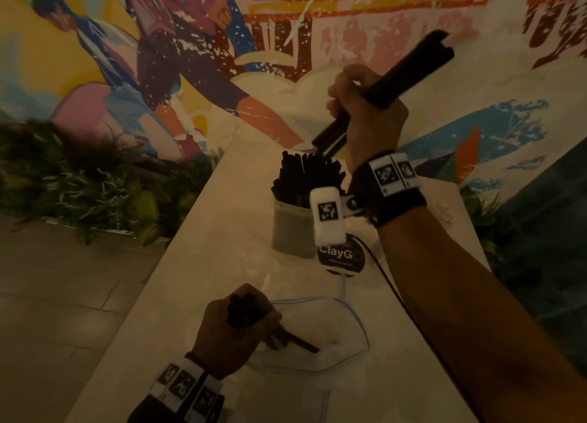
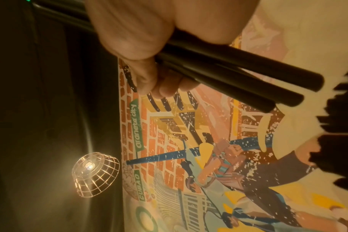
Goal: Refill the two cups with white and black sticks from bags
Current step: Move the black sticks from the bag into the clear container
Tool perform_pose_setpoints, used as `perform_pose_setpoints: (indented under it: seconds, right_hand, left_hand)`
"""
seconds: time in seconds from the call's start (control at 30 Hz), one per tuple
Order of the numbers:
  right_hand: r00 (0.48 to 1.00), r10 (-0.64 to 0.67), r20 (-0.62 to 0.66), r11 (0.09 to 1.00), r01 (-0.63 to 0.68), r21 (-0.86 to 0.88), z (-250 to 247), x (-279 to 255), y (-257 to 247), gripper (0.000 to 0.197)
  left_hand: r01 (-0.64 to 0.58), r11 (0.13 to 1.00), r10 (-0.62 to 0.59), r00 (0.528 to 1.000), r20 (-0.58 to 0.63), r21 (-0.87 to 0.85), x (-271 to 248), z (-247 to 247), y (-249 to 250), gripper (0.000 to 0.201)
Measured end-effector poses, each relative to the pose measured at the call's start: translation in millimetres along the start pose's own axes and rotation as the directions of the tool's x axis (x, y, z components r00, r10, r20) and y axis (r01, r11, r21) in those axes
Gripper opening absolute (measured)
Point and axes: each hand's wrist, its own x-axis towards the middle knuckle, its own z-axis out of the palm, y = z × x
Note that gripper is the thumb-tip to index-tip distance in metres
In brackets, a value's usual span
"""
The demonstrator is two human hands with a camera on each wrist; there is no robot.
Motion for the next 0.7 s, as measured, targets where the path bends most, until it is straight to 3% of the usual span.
perform_pose_setpoints:
  seconds: [0.17,0.37,0.4,0.5,0.6,0.63,0.7]
  right_hand:
    - [0.995,0.081,0.058,0.996,-0.079,-0.035,17,22,48,0.011]
    - [0.972,0.19,0.136,0.921,-0.129,-0.367,1,23,103,0.016]
    - [0.973,0.192,0.13,0.884,-0.113,-0.453,-2,24,105,0.014]
    - [0.985,0.156,0.074,0.698,-0.057,-0.714,-6,27,100,0.038]
    - [0.995,0.075,0.061,0.62,0.002,-0.784,-10,29,97,0.05]
    - [0.993,0.094,0.072,0.567,0.006,-0.824,-11,30,97,0.053]
    - [0.966,0.244,0.087,0.364,-0.008,-0.932,-15,30,98,0.062]
  left_hand:
    - [0.014,1.0,-0.014,1.0,0.007,0.01,-1,-1,-1,0.014]
    - [0.025,1.0,-0.025,1.0,-0.01,0.002,0,0,-2,0.012]
    - [0.031,1.0,-0.031,0.999,-0.013,0.001,0,0,-3,0.013]
    - [0.046,0.999,-0.045,0.999,-0.014,0.011,0,0,-4,0.017]
    - [0.04,0.999,-0.04,0.999,-0.012,-0.001,0,1,-3,0.015]
    - [0.036,0.999,-0.036,0.999,-0.02,-0.006,1,1,-3,0.016]
    - [0.031,0.999,-0.031,0.999,-0.025,-0.011,2,1,-2,0.014]
